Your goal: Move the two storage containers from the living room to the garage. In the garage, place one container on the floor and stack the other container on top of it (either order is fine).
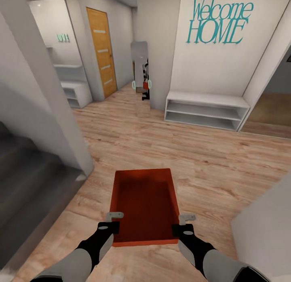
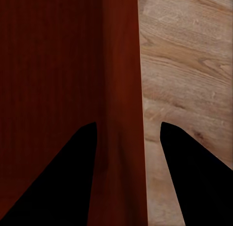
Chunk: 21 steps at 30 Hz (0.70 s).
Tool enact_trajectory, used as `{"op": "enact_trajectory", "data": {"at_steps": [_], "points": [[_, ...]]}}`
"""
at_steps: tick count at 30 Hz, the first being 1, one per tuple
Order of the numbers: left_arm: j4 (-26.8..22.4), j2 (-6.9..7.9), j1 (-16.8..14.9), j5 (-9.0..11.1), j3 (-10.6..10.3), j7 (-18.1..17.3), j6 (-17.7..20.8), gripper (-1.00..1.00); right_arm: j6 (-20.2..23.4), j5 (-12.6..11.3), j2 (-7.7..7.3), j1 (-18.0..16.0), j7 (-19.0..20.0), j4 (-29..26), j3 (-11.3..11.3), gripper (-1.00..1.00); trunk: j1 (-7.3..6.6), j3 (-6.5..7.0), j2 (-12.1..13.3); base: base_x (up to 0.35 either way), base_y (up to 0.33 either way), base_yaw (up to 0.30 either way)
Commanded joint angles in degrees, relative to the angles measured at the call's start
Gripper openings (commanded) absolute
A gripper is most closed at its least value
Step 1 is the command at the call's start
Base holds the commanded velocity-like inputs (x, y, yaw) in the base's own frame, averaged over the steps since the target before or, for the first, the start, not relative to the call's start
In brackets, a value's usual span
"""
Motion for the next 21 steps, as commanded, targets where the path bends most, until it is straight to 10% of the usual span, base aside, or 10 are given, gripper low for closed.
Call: {"op": "enact_trajectory", "data": {"at_steps": [1, 21], "points": [[-0.07, 5.36, 0.00, 2.82, 1.60, -4.20, 0.33, -1.00, -1.59, 0.20, -1.11, -0.06, -0.14, -0.38, -1.86, -1.00, 0.06, -0.10, -0.11, 0.324, 0.000, 0.000], [-0.07, 5.39, 0.00, 2.82, 1.60, -4.20, 0.33, -1.00, -1.59, 0.20, -1.11, -0.06, -0.14, -0.38, -1.86, -1.00, 0.06, -0.10, -0.11, 0.324, 0.000, 0.000]]}}
